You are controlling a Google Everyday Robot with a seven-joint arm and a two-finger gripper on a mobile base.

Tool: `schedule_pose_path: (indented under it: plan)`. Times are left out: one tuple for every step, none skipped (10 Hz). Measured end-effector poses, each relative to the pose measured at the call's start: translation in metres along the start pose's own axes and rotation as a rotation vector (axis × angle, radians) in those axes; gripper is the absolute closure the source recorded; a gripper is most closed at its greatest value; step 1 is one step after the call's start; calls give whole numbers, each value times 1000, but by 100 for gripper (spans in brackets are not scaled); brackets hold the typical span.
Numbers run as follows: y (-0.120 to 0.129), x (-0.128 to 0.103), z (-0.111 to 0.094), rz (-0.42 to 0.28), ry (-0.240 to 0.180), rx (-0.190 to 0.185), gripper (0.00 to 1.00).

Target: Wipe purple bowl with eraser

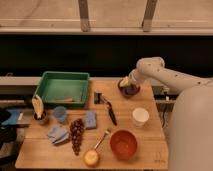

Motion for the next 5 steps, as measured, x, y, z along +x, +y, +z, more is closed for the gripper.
schedule_pose_path:
  plan:
    - [-7, 2, 8, 12, 18, -2, 30]
    - [-12, 4, 13, 22, 28, -5, 30]
    - [-16, 6, 17, 34, 43, -12, 30]
    - [-18, 9, 22, 43, 58, -22, 30]
    - [-18, 12, 31, 51, 71, -37, 30]
